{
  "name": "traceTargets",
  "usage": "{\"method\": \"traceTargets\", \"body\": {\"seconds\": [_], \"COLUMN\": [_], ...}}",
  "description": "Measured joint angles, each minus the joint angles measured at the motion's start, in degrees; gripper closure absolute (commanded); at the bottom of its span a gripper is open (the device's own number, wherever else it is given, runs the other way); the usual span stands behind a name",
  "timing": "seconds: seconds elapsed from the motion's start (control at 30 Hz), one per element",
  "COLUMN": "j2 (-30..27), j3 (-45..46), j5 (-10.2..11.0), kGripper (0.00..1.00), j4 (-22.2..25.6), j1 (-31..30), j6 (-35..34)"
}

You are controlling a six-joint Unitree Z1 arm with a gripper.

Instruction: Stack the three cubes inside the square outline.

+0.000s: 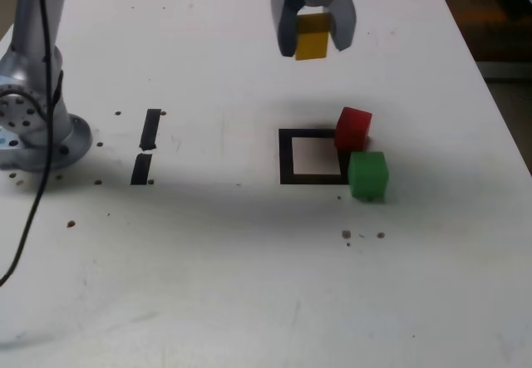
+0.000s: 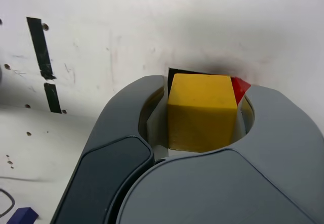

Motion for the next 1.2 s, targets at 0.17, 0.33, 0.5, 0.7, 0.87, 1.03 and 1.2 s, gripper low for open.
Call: {"method": "traceTargets", "body": {"seconds": [0.17, 0.33, 0.5, 0.7, 0.87, 1.03, 1.2], "j2": [1.51, 4.22, 6.52, 7.61, 7.61, 7.61, 7.61], "j3": [0.81, 1.99, 3.46, 4.02, 4.26, 5.22, 6.0], "j5": [-0.33, -1.3, -3.93, -5.62, -5.68, -6.07, -6.7], "kGripper": [0.76, 0.73, 0.66, 0.46, 0.25, 0.17, 0.15], "j4": [-0.73, -3.11, -7.08, -9.9, -10.33, -11.6, -12.61], "j1": [3.14, 5.64, 7.58, 8.76, 9.19, 9.39, 9.4], "j6": [1.35, 2.55, 4.33, 5.51, 6.0, 6.4, 6.44]}}
